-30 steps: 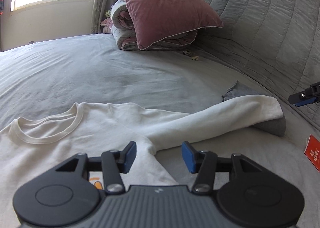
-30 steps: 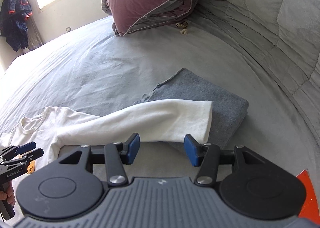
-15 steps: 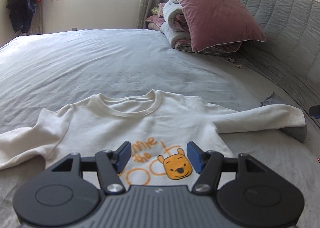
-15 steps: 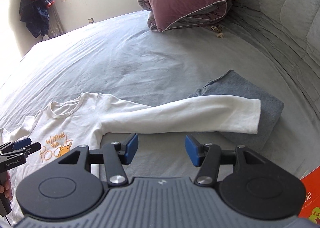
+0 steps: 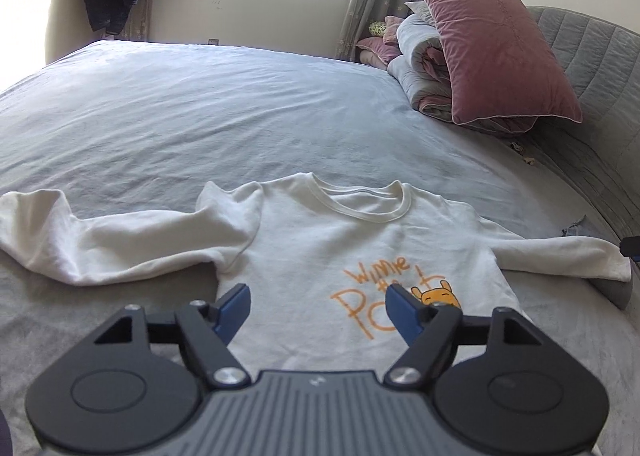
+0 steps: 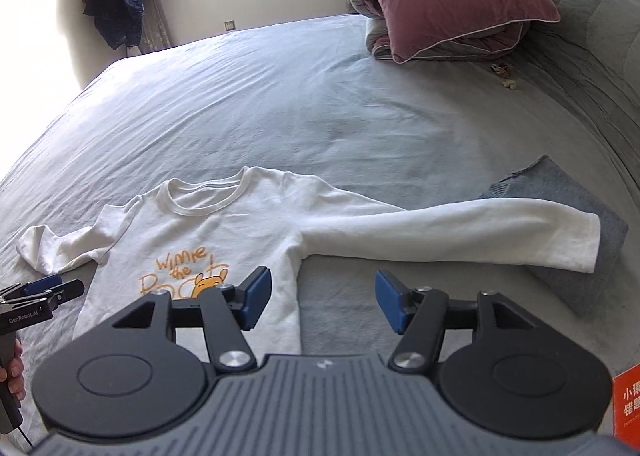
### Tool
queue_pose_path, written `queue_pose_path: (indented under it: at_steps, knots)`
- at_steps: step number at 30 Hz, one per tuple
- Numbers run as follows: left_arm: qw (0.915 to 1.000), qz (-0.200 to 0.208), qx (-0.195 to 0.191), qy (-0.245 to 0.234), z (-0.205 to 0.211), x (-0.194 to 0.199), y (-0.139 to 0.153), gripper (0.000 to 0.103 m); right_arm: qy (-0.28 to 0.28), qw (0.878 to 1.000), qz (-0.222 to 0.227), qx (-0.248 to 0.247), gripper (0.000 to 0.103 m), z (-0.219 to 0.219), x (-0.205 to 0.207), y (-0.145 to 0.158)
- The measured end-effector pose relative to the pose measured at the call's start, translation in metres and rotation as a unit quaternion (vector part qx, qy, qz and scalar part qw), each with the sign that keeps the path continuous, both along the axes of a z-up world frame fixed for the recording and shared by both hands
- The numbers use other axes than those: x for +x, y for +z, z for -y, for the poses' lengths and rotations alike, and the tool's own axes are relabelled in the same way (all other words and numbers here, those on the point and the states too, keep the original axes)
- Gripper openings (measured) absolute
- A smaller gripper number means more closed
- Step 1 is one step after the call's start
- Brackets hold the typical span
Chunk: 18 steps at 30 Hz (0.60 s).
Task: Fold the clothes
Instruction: 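Move both open grippers back over the sweatshirt body, then grasp the other sleeve cuff with the left gripper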
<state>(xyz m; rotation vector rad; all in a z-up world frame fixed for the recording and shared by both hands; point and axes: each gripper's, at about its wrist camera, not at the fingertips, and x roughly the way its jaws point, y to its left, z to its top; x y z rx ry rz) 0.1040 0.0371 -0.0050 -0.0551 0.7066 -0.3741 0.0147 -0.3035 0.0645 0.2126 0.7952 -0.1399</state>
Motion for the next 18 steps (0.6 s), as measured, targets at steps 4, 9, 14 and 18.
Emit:
queue_pose_path:
  at_steps: [4, 9, 14, 18]
  knots:
    - [0.9997, 0.010, 0.009, 0.020, -0.017, -0.001, -0.005, 0.084, 0.017, 1.000, -0.002, 0.005, 0.063, -0.025, 0.010, -0.004]
    - [0.9966, 0.022, 0.035, 0.071, -0.033, 0.008, -0.017, 0.085, 0.036, 0.999, -0.015, 0.012, 0.064, -0.053, 0.027, -0.018]
    - [0.9897, 0.054, 0.056, 0.120, -0.050, 0.016, -0.026, 0.085, 0.058, 0.998, -0.029, 0.020, 0.064, -0.083, 0.048, -0.037]
    - [0.9833, 0.055, 0.068, 0.159, -0.066, 0.031, -0.045, 0.085, 0.081, 0.996, -0.038, 0.026, 0.064, -0.107, 0.071, -0.055]
